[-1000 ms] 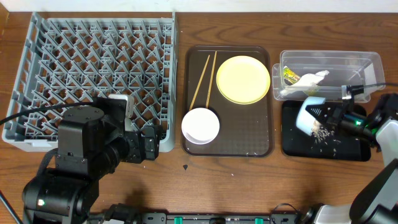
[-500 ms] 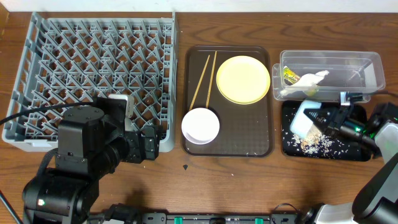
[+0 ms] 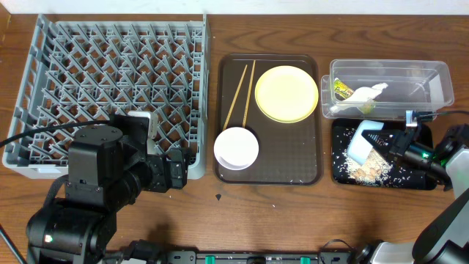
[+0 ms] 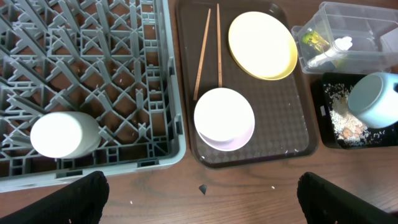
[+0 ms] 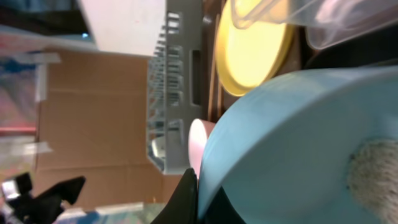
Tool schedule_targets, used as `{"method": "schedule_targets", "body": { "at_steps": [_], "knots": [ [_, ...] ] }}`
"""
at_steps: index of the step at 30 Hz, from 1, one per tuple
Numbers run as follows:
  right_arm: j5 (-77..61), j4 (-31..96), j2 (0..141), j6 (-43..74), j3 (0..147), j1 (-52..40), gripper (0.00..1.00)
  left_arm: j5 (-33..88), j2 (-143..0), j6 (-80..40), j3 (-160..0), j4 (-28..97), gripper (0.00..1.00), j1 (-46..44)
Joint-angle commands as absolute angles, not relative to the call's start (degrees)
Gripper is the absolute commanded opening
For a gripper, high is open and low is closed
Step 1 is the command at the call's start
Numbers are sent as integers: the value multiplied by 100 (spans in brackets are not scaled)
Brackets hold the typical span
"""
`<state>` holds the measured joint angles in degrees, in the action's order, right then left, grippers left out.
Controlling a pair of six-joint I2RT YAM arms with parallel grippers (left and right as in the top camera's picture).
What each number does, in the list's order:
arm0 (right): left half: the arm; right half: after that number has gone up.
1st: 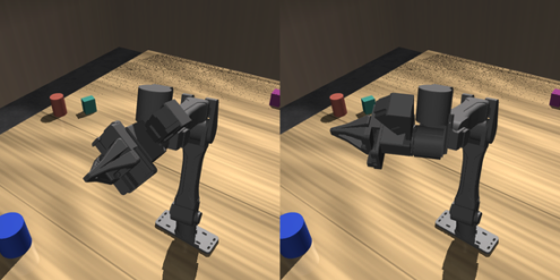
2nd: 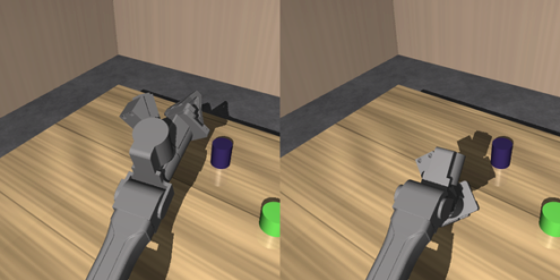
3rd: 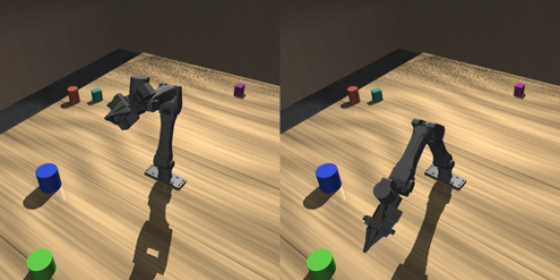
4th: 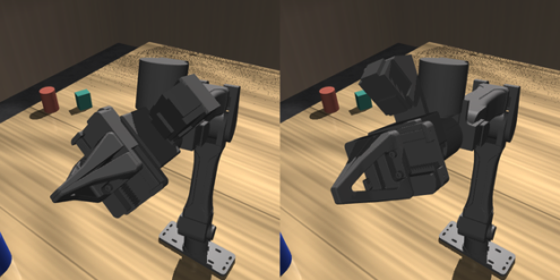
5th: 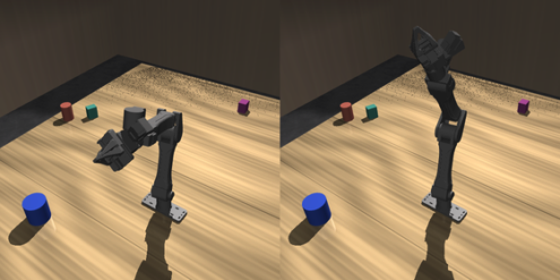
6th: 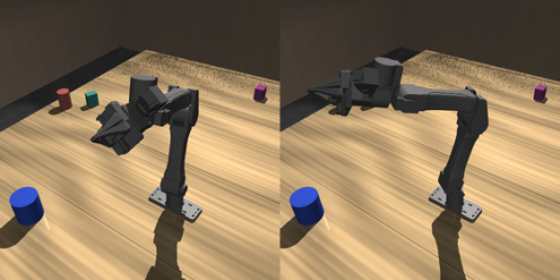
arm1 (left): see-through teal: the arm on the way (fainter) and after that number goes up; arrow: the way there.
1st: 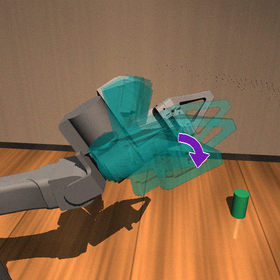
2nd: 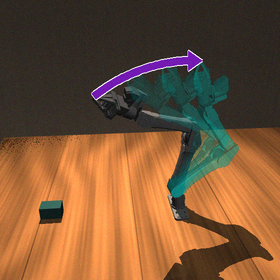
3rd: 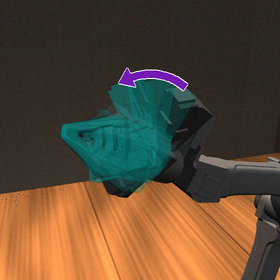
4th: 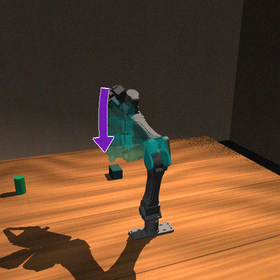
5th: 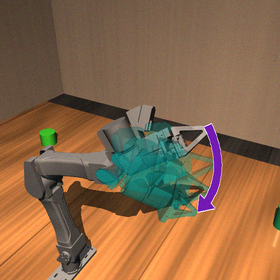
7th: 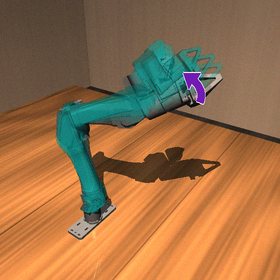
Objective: Sort waste into correct bins and load items into the dishwasher
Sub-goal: 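Tip the blue bowl over the black tray to dump the rice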
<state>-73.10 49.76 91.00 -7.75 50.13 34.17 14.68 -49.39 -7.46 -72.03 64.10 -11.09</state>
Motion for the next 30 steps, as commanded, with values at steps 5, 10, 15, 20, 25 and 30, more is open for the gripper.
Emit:
{"method": "schedule_targets", "body": {
  "at_steps": [5, 10, 15, 20, 25, 30],
  "knots": [
    [-7513, 4965, 8833, -390, 5059, 3422, 1, 1433, -4930, -711, -7299, 6403, 98, -1118],
    [-7752, 4825, 8722, -731, 5061, 3435, 1, 1433, -4930, -711, -7299, 6403, 98, -1118],
    [-7793, 5070, 8517, -1562, 5061, 3424, 1, 1433, -4930, -711, -7299, 6403, 98, -1118],
    [-8195, 5544, 8359, -1859, 5061, 3446, 1, 1433, -4930, -711, -7299, 6403, 98, -1118],
    [-8119, 5568, 8243, -1446, 5061, 3444, 1, 1433, -4930, -711, -7299, 6403, 98, -1118],
    [-7557, 5332, 8154, -624, 5061, 3452, 1, 1433, -4930, -711, -7299, 6403, 98, -1118]
  ]
}}
